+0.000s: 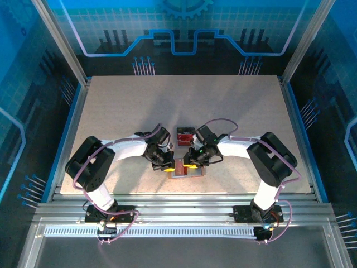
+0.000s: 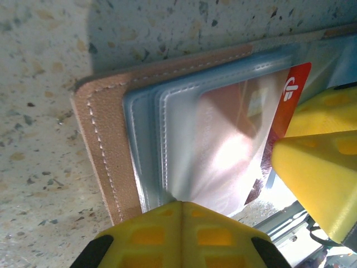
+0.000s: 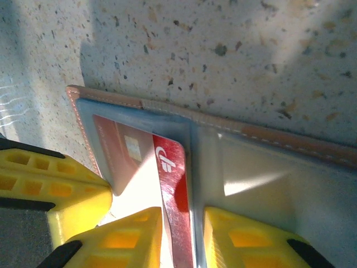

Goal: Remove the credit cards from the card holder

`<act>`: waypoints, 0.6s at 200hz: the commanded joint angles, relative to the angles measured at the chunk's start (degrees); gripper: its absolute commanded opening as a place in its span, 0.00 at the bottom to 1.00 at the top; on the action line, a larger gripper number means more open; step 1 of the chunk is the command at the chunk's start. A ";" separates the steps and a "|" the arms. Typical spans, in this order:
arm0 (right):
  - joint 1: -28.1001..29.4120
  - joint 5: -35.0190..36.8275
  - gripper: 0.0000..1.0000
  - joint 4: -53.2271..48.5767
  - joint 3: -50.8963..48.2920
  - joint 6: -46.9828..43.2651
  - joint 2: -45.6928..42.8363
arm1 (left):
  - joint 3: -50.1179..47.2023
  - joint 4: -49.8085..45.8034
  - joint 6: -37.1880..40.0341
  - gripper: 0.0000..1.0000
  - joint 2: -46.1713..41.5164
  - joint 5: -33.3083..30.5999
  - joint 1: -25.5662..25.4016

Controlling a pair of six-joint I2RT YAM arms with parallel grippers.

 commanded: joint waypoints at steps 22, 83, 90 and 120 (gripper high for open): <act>-0.57 -2.49 0.25 3.39 -2.81 0.82 -0.19 | 0.10 -4.13 1.40 0.05 1.85 -3.09 0.30; -1.09 -3.66 0.20 6.31 -4.24 1.99 -1.91 | 0.12 -4.30 1.40 0.05 1.84 -3.11 0.33; -1.09 -3.95 0.20 6.75 -4.38 2.08 -2.10 | 0.10 -4.34 1.36 0.05 1.86 -3.10 0.29; -1.22 -5.12 0.19 8.22 -4.68 2.68 -2.23 | 0.08 -4.22 1.28 0.06 1.86 -2.99 0.26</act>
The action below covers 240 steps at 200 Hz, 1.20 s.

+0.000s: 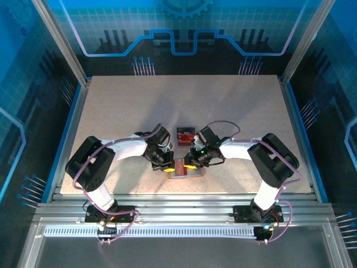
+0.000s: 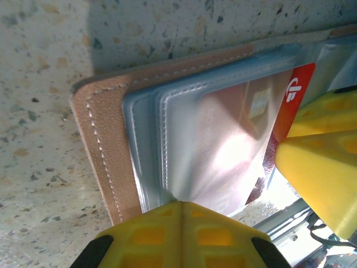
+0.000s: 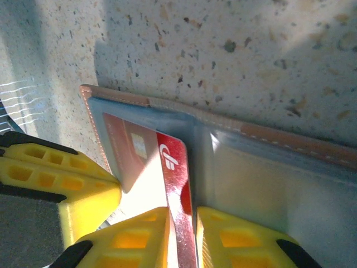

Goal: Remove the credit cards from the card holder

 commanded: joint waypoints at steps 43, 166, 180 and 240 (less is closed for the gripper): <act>-0.51 -2.76 0.16 2.90 -1.44 1.16 -1.07 | 0.01 -3.73 1.29 0.05 1.84 -3.01 0.26; -2.66 0.15 0.04 -2.79 -2.43 -2.32 -3.82 | -0.18 -3.97 1.26 0.05 1.47 -3.13 0.27; -3.29 0.45 0.03 -4.45 -2.37 -3.33 -4.38 | -0.27 -3.93 1.40 0.05 1.40 -3.19 0.28; -5.05 3.75 0.02 -13.79 -0.43 -8.32 -7.18 | -0.41 -3.48 1.10 0.05 1.28 -3.13 0.27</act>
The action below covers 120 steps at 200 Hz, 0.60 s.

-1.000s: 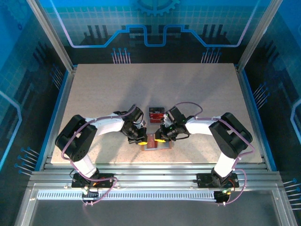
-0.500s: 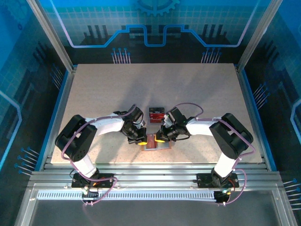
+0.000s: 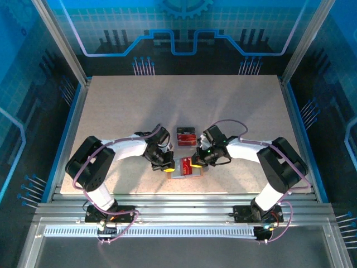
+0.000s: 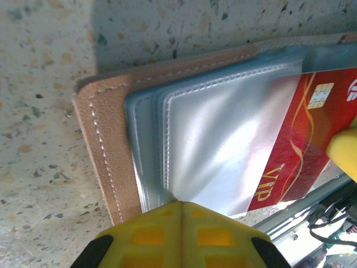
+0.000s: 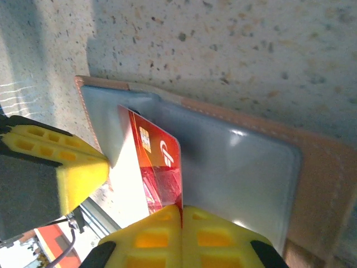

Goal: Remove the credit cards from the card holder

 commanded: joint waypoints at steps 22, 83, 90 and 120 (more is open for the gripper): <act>-1.50 4.13 0.02 -9.24 2.13 -4.49 -2.32 | -0.51 -2.88 1.05 0.05 1.29 -3.00 0.30; -1.67 5.33 0.02 -11.38 3.68 -4.98 -3.07 | -0.76 -2.59 1.05 0.05 1.18 -2.82 0.27; -1.63 5.31 0.02 -11.39 3.80 -4.98 -3.07 | -0.78 -2.49 0.98 0.05 1.19 -2.75 0.26; -1.54 5.00 0.02 -11.42 4.24 -4.80 -3.16 | -0.65 -2.44 0.82 0.05 1.05 -2.47 0.33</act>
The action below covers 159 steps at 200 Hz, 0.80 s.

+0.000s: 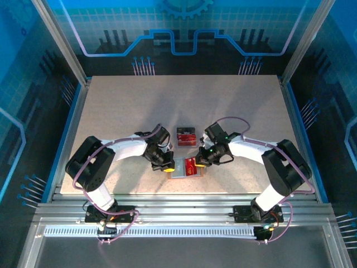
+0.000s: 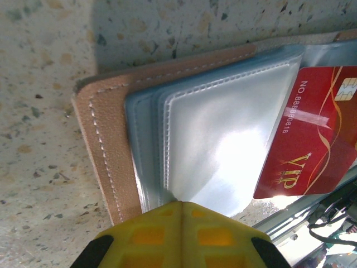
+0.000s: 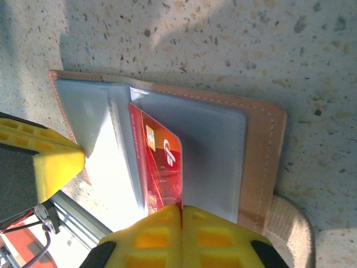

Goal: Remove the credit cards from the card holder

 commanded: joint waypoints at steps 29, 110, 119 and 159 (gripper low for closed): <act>-0.20 -0.19 0.03 -1.30 1.69 -0.08 -0.79 | -0.61 -2.35 0.78 0.05 0.89 -2.40 0.27; 2.37 -1.88 0.16 2.03 1.34 3.56 -0.80 | 0.09 -2.80 0.72 0.05 0.83 -2.21 0.27; 2.63 -1.87 0.16 2.12 1.25 3.76 -0.93 | 0.10 -2.87 0.85 0.05 0.87 -2.23 0.33; 3.21 -1.62 0.15 2.14 0.99 4.53 -1.37 | 0.49 -3.07 0.84 0.06 0.70 -2.23 0.28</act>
